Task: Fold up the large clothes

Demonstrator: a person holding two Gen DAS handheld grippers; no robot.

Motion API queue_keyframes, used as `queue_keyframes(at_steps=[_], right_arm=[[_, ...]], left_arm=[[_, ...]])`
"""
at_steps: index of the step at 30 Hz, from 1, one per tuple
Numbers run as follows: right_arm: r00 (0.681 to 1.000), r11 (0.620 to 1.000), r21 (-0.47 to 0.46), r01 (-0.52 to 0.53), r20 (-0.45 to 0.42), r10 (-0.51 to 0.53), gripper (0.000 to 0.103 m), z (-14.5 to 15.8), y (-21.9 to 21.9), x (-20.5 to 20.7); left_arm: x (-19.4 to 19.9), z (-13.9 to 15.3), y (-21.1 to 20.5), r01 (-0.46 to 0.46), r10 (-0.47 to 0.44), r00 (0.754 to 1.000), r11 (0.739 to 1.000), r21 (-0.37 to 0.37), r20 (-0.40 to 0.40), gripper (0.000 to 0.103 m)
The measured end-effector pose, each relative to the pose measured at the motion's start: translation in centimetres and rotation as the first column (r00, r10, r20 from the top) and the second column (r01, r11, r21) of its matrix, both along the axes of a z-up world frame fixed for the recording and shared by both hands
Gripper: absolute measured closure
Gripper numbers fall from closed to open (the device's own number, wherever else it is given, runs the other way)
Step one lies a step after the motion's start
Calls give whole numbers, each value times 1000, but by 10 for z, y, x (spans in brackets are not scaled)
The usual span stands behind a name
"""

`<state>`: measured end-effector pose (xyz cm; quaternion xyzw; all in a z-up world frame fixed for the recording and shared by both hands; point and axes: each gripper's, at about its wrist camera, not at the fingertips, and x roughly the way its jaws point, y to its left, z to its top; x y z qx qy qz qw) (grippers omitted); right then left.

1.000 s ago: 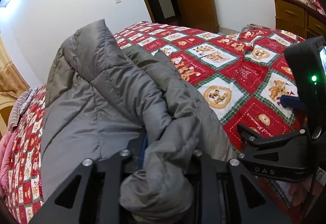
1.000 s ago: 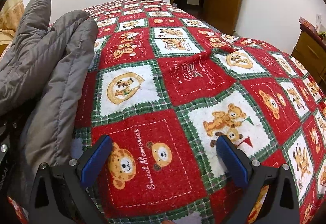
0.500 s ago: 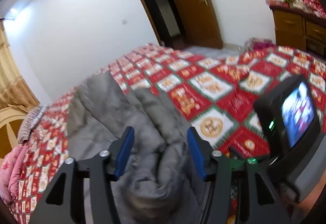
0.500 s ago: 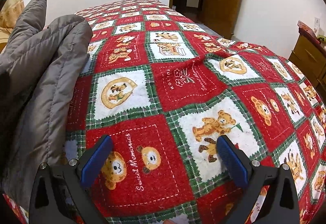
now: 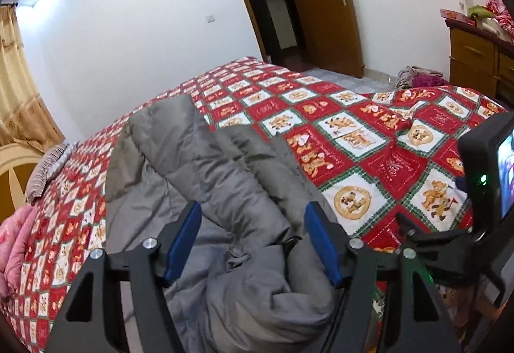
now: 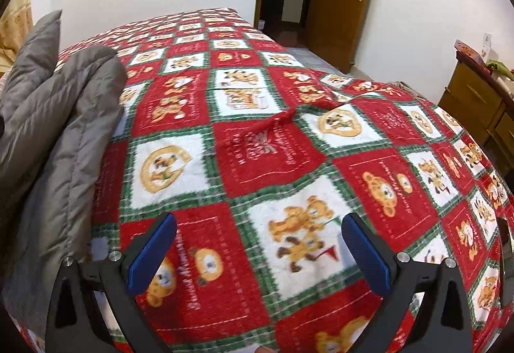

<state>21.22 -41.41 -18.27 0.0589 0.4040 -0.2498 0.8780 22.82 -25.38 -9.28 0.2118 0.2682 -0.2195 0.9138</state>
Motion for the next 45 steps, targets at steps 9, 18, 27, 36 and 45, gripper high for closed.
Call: queue_keyframes(at_steps=[9,18,27,36,45], right_arm=[[999,994,-100,32,-28,-35,1,-19,-7,2],[999,992,-119,36,-4,-37,1,-22,-9,1],[999,991,-126,36,-5,-37,1,-22,-8,1],[999,990,-135,36,-12,-38,1,-23,-6,2],[996,998,-41,41,81,-37,1,17,-5,0]], left_arm=[[5,-5,3,-13,13,1000,1000,-13,-28,32],[-14,39,24,-19,23,998,997,-73,50,27],[45,53,95,-258,264,964,957,-131,37,13],[111,-8,132,-433,429,900,899,-69,-74,13],[78,-41,71,-280,279,959,959,-35,-41,9]])
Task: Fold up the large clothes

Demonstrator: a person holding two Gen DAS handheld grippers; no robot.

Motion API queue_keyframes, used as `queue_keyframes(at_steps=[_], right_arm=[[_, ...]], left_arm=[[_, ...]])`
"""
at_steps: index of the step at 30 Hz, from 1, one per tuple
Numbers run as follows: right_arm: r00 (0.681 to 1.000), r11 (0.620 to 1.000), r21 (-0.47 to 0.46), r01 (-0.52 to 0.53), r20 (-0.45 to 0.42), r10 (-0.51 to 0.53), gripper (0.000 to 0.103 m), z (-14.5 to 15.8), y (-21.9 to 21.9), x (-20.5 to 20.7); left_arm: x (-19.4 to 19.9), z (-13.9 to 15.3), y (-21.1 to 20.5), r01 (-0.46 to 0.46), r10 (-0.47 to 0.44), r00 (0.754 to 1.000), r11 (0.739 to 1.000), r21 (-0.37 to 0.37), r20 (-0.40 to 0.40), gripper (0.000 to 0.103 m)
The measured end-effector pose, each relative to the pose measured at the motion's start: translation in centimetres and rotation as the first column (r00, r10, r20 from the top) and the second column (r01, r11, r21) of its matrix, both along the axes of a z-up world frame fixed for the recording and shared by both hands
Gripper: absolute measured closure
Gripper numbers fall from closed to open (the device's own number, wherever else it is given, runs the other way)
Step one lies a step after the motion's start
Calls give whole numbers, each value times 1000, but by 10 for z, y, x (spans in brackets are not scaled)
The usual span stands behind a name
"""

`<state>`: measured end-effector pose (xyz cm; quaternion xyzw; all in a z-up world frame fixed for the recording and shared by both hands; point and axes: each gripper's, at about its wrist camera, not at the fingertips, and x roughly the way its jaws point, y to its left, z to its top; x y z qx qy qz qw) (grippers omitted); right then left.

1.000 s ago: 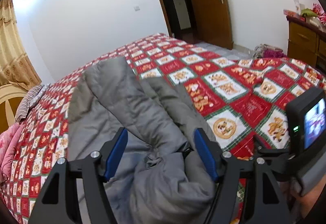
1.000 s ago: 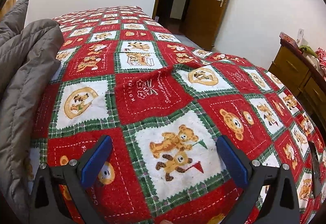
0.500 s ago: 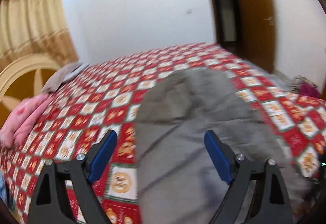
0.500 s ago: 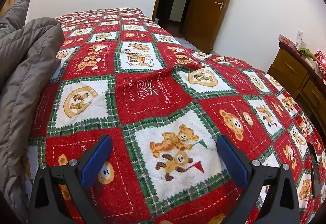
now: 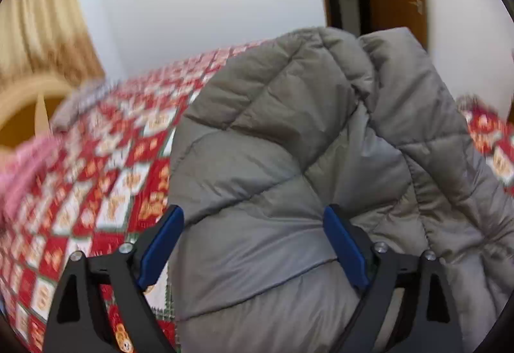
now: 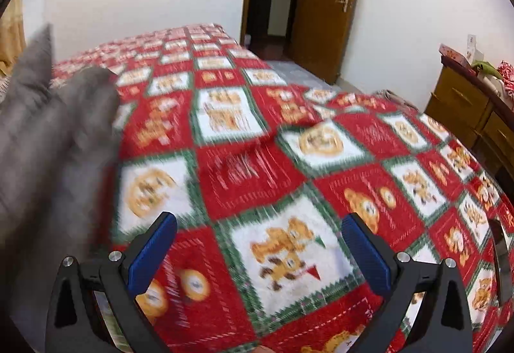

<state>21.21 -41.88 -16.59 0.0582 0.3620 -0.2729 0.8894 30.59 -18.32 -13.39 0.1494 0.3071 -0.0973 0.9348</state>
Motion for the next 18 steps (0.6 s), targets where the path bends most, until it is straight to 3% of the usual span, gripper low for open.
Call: queue_keyframes(at_steps=[5,11,14,16,18], right_arm=[[995,998,8,-56,79,55,1,47,23,16],[975,985,27,-173,145,167,2,102,71,48],[970,975,28,-220,116,215,8,110,100,72],[970,971,39,-235,75,231,17,102,113,88],[975,976,29,-217,42,216,19,88,117,99]], left_arm=[[-6,-4,-12,18,-21,999,998,53,42,9],[-14,11,-5,23,-25,999,999,36,47,3],[-12,18,8,-5,5,999,1000,7,37,3],[-6,22,20,-52,53,998,999,-8,35,0],[4,25,31,-109,110,993,994,-11,36,0]])
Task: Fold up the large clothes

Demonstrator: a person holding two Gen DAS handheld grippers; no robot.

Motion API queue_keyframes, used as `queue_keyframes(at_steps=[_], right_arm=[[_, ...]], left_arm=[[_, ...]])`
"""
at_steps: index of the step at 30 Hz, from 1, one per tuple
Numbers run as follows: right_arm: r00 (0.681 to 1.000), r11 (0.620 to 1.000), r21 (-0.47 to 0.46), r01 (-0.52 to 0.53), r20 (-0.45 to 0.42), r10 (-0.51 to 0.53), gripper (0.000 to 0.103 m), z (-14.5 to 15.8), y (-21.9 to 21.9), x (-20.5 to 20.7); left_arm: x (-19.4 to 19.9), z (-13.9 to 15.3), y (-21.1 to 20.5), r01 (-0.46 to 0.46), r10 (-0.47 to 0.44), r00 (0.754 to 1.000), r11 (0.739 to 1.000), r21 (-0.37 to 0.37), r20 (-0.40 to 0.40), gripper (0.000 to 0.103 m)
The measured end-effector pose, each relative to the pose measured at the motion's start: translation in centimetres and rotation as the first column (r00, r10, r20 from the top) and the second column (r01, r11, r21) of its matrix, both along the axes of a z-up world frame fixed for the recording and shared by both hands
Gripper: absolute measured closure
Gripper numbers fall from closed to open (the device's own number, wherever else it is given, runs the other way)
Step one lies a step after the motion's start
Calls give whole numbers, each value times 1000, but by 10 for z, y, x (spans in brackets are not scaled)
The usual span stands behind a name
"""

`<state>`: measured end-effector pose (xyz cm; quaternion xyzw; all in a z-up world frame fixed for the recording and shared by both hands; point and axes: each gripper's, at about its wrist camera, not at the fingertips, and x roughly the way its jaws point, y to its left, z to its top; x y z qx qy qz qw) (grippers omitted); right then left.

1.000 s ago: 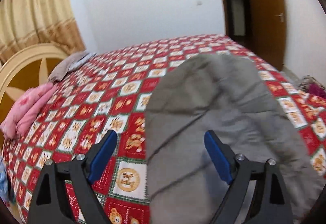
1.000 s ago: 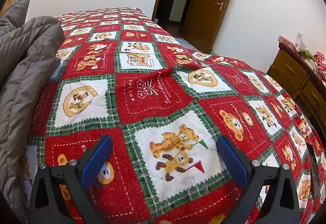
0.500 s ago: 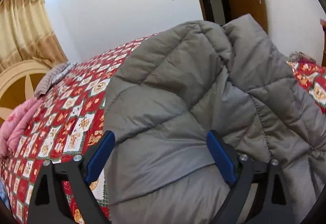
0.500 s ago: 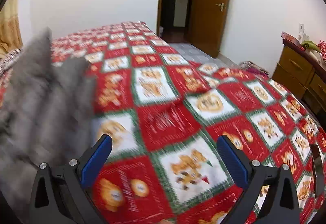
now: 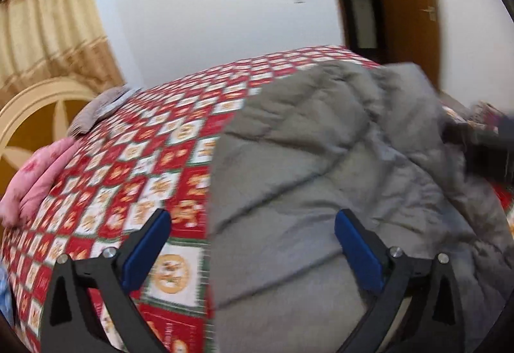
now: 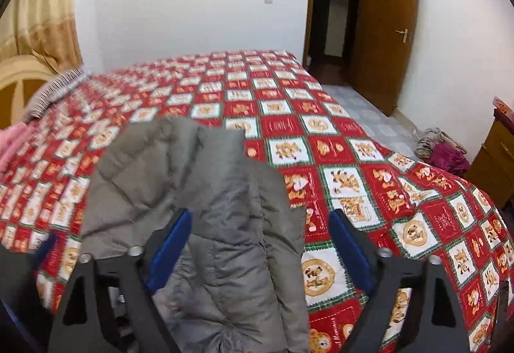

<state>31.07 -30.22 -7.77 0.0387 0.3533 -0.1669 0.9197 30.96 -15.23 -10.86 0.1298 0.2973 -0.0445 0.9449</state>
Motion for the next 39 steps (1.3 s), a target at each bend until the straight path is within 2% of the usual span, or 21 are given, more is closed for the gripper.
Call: queue_keyframes(at_steps=[6,8,13,20,32,39], right_arm=[[997,999,-7,32,-69,-32,20,-49,-11,3],[997,999,-1,36,-63,-36,20,-54,-14,0],[998,999,30,37,-55,-35,20,-63,-22,-1],[998,995,91,37,-54,-32,20,-89,-35,-2],[998,988,151,40,-56,-32,20,-111,-47,-6],[998,984,175,38,-62,-27,20,-118,-50,-5]], left_arm=[[39,-7,15,-70,68,996,997,-35,-58,0],[45,-15,10,-58,54,994,998,-33,-91,0],[40,-28,-5,-32,33,997,999,13,-77,0],[48,-42,-16,-13,13,993,1000,7,-118,0],[45,-52,-35,4,2,995,998,69,-95,0],[48,-56,-35,6,0,993,999,52,-115,0]])
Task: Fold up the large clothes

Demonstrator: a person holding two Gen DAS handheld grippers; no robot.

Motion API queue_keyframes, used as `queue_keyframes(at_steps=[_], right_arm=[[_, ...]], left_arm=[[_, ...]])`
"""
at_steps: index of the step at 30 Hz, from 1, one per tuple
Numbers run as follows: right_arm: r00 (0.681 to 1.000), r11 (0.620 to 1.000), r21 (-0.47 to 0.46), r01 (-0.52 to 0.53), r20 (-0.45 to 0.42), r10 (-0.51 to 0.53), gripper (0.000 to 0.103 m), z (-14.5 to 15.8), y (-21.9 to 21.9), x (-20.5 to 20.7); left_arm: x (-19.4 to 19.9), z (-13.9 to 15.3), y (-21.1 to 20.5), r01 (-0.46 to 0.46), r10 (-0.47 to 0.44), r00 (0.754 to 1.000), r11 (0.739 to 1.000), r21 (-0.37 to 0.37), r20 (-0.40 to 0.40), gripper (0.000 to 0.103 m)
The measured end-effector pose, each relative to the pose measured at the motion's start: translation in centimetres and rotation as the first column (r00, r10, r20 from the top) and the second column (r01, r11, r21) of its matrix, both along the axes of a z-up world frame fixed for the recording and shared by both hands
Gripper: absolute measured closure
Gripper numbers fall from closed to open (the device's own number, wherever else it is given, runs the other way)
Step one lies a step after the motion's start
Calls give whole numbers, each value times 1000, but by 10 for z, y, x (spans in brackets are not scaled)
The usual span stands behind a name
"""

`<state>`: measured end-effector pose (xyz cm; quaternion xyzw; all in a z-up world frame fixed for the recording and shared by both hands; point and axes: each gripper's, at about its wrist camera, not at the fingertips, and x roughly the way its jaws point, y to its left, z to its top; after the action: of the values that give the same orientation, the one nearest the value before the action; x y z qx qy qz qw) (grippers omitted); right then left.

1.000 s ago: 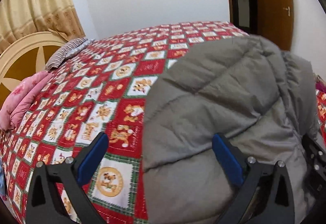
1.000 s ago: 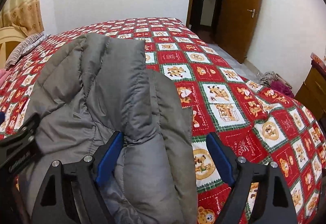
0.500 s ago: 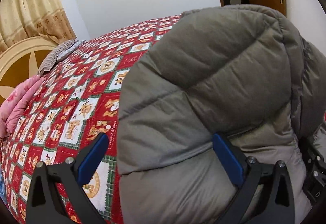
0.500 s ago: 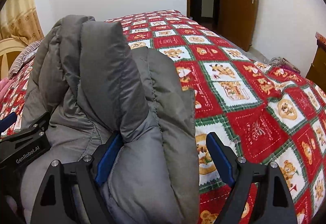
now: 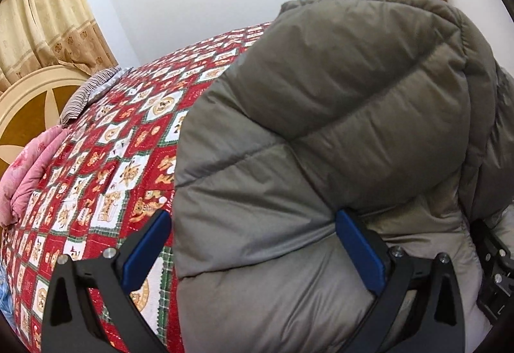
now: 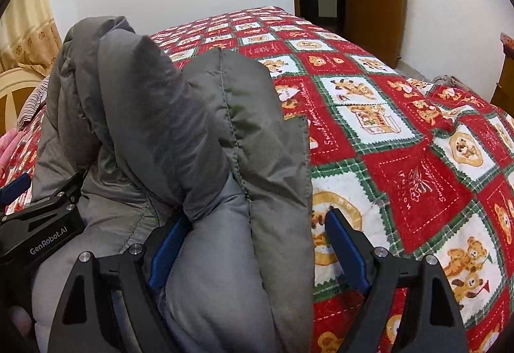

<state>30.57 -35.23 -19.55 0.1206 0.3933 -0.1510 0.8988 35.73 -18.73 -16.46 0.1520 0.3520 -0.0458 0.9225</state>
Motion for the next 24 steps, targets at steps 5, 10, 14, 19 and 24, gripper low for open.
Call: queue_keyframes(at_steps=[5,10,14,19,24], right_arm=[[1000,1000,12,-10,-3,10,19,-4,-3,3],[1000,1000,19,-20,-3,20,16,-8,-7,6],[1000,999,19,-27,-1,27,16,-10,-7,7],[999,999,23,-38,0,38,16,-11,-9,9],[999,998,25,-53,0,53,16,-13,-9,11]], left_arm=[[1,-1,1,1,-1,1000,1000,-12,-11,0],[-2,0,8,4,-5,1000,1000,-24,-25,0],[-2,-1,18,13,-16,998,998,-56,-61,0],[-7,-8,36,6,-26,990,989,-150,-138,0],[-7,-11,38,6,-39,983,983,-182,-179,0]])
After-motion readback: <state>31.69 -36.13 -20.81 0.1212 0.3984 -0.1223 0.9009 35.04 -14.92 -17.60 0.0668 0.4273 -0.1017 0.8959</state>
